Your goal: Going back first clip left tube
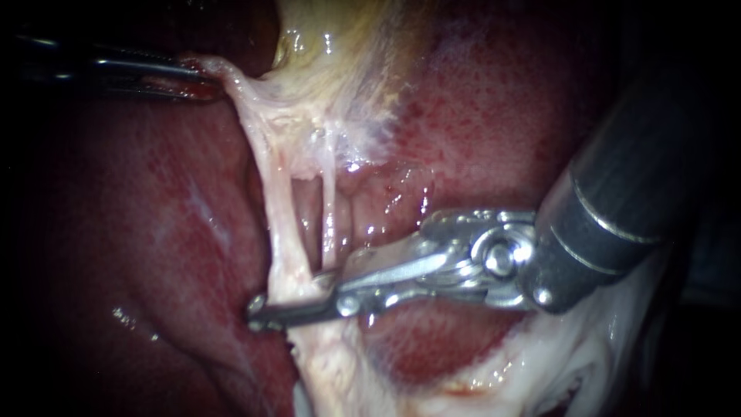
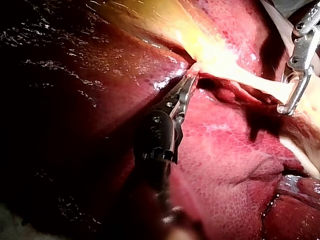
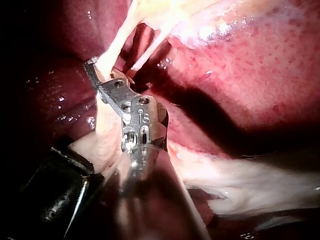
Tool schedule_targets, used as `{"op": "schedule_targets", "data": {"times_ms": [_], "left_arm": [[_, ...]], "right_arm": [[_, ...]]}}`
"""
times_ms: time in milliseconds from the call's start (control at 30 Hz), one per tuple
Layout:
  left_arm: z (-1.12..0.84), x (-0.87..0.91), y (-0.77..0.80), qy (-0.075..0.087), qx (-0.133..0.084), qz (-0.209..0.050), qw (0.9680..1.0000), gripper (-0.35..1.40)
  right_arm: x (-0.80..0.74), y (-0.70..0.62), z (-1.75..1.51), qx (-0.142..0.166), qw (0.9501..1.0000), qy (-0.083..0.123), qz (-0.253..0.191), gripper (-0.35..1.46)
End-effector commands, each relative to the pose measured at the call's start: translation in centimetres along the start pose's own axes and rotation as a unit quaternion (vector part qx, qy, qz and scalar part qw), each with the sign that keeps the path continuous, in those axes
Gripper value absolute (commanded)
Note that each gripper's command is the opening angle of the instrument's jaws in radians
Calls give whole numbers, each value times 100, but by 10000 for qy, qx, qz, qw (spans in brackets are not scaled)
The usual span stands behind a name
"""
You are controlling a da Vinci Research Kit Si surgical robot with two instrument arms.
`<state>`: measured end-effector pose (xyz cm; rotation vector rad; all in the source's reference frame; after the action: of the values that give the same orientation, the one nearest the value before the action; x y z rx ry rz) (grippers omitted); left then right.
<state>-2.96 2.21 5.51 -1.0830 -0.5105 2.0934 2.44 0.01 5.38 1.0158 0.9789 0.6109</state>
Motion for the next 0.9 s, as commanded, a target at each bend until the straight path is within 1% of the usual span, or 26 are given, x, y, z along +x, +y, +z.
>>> {"op": "schedule_targets", "data": {"times_ms": [33, 67, 167, 267, 367, 467, 500, 567, 667, 767, 867, 900], "left_arm": [[0, 0, 0, 0, -9, 1, 10000, -35], [0, 0, 0, 0, -10, 2, 10000, -35], [0, 0, 0, 0, -9, 2, 10000, -35], [0, 0, 0, 0, -8, 3, 10000, -35], [0, -1, 0, -3, -23, 4, 10000, -35], [0, -1, 0, -3, -24, 5, 10000, -35], [-1, -1, 0, -3, -25, 6, 10000, -35], [-2, -2, 0, -3, -27, 7, 10000, -35], [-2, -2, 0, -4, -28, 8, 10000, -35], [-4, -3, 0, -5, -32, 10, 10000, -35], [-5, -4, -1, -6, -35, -17, 10000, -35], [-5, -4, -1, -6, -36, -17, 10000, -35]], "right_arm": [[-1, 2, 1, 37, 10000, -27, -1, -33], [-1, 3, 2, 32, 10000, -26, -3, -17], [-7, 12, 6, 13, 10000, -29, -23, 9], [-16, 24, 10, -98, 9999, 28, -51, 28], [-20, 37, 12, -249, 9995, 124, -118, 41], [-20, 48, 8, -493, 9973, 271, -461, 48], [-21, 50, 6, -586, 9958, 317, -624, 49], [-22, 52, 1, -778, 9932, 420, -763, 49], [-26, 51, -8, -959, 9887, 483, -1041, 50], [-31, 47, -20, -1049, 9836, 478, -1390, 50], [-32, 42, -39, -1142, 9762, 467, -1787, 50], [-31, 39, -47, -1173, 9725, 456, -1959, 50]]}}
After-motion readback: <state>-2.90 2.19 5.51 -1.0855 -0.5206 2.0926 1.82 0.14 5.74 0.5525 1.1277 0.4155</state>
